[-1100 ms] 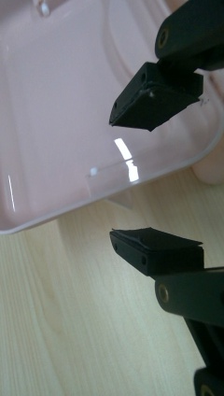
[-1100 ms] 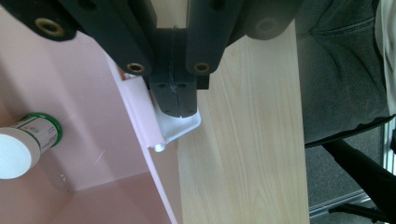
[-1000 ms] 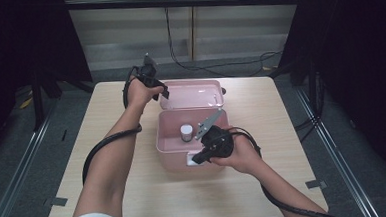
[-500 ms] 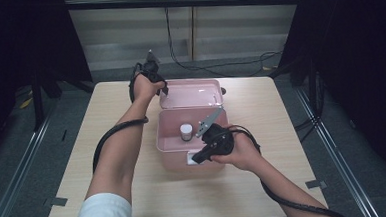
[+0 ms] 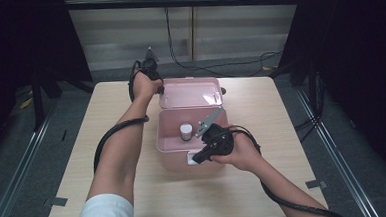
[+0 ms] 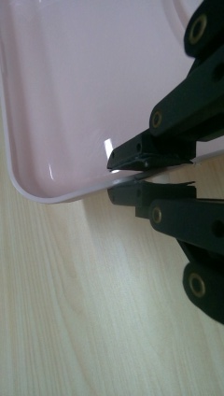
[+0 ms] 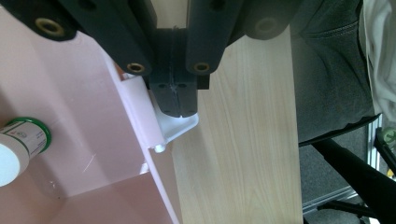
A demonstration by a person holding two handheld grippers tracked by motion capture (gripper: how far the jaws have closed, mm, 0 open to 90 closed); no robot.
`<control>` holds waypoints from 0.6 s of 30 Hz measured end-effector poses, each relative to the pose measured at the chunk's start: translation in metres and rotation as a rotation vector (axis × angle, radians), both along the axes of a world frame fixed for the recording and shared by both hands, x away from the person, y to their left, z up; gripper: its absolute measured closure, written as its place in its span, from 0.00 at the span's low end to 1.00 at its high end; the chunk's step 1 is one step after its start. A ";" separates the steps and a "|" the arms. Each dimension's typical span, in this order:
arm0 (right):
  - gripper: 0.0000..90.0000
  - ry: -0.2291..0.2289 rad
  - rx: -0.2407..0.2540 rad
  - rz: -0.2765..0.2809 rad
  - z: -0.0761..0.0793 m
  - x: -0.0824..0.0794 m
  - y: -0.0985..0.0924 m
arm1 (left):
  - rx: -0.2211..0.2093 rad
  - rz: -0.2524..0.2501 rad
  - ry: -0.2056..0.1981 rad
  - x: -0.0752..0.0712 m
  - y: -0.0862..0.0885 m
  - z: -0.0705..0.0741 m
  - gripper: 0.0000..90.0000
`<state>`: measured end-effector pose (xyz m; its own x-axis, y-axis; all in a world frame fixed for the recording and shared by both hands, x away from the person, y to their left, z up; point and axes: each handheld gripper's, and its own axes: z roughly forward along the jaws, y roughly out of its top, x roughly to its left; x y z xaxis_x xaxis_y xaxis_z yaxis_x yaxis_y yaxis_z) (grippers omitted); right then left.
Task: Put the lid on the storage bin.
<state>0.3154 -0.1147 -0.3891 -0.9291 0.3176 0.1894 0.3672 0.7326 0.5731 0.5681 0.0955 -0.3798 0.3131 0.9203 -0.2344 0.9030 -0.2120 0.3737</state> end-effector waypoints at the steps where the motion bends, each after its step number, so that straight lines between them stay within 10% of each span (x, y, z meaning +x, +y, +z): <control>1: 1.00 0.001 0.002 -0.003 0.000 0.000 0.000 | -0.002 0.002 0.000 0.000 0.000 0.001 0.91; 18: 1.00 0.014 0.001 -0.014 0.000 0.001 0.000 | -0.032 -0.011 -0.010 -0.010 0.007 0.025 0.92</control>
